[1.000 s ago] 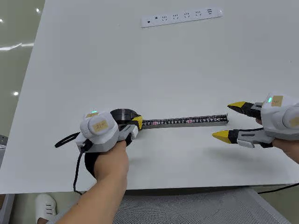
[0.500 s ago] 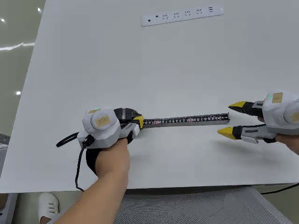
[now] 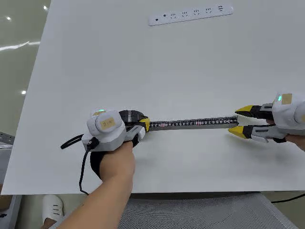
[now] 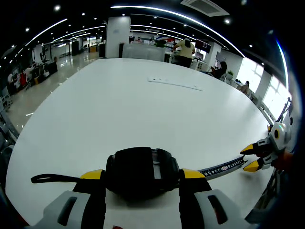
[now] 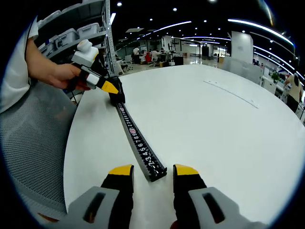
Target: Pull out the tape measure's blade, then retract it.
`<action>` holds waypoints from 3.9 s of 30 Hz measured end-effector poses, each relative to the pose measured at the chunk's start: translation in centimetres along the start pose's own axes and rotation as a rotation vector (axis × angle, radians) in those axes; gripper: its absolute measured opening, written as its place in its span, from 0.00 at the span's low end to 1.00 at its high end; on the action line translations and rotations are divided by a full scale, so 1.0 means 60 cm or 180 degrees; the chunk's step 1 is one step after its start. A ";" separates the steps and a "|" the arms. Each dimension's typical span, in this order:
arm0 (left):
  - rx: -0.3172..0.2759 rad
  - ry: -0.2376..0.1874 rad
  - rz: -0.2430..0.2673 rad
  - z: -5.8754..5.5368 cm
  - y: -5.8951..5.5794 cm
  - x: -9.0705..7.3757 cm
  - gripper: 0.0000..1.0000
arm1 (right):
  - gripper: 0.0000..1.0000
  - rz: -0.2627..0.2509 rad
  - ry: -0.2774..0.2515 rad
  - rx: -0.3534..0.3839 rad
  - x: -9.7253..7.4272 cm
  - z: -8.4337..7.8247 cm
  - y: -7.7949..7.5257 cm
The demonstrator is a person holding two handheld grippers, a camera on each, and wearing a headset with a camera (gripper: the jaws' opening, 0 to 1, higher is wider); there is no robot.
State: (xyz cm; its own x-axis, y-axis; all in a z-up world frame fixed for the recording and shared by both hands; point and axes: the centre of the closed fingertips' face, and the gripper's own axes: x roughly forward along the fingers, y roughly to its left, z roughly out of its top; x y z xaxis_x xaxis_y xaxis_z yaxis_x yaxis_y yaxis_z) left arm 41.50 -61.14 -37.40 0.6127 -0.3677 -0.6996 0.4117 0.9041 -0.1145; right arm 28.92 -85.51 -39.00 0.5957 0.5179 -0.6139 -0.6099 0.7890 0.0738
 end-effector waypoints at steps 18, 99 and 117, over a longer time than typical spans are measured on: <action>-0.0019 -0.0009 -0.0002 0.000 0.000 0.001 0.59 | 0.15 0.0105 0.0015 -0.0329 0.011 -0.010 -0.006; -0.0014 0.0216 0.0027 -0.002 0.002 0.002 0.56 | 0.12 0.0641 -0.0490 -0.0308 0.122 0.089 0.075; -0.0110 0.0238 -0.0019 -0.002 0.005 0.002 0.56 | 0.12 0.0776 -0.0578 -0.0250 0.158 0.128 0.097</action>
State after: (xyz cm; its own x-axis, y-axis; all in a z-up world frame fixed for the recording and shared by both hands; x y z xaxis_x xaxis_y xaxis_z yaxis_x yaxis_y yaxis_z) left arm 41.62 -60.88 -37.62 0.5578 -0.3568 -0.7494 0.3909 0.9094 -0.1421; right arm 35.01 -73.49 -38.37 0.5062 0.7449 -0.4346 -0.7806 0.6100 0.1362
